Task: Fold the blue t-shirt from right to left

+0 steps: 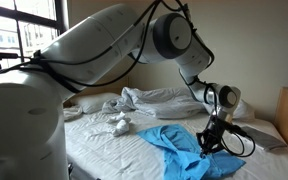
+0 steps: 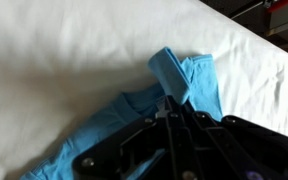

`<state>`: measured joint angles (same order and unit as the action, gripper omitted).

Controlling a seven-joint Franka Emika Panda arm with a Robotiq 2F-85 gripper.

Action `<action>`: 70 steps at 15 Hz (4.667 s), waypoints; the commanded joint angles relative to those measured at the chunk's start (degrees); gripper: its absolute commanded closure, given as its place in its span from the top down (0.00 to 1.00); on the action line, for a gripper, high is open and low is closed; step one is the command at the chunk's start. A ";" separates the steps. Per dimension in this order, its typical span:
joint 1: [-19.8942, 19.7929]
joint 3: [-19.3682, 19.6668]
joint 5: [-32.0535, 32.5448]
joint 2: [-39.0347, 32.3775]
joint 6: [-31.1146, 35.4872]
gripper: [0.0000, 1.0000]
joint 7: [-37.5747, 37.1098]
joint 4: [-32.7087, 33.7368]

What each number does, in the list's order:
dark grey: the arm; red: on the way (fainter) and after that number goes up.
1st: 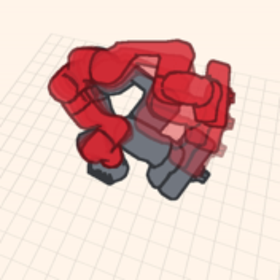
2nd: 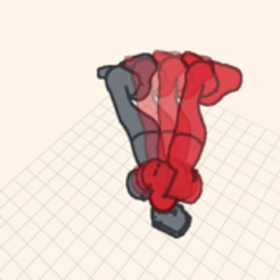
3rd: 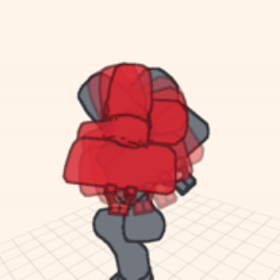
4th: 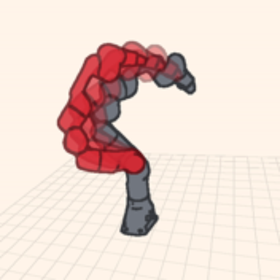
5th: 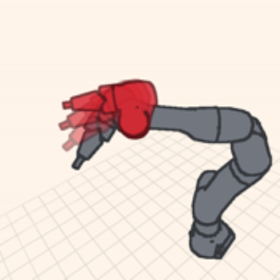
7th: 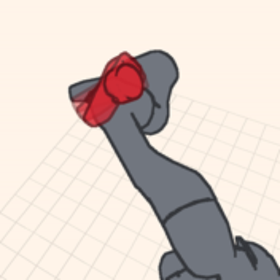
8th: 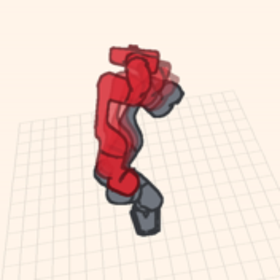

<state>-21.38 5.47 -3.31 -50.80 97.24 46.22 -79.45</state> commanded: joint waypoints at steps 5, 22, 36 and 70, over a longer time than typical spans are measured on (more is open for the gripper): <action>-0.76 -1.39 0.22 0.02 -1.57 0.58 -0.33 0.51; 18.19 -10.98 -3.87 17.83 45.87 1.00 -22.15 -38.96; 56.17 11.39 37.94 -7.50 47.01 1.00 -65.37 -12.14; 45.61 0.05 38.55 -20.46 22.38 0.08 -45.95 13.63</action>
<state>28.03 9.54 37.68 -72.39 123.32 -6.12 -66.46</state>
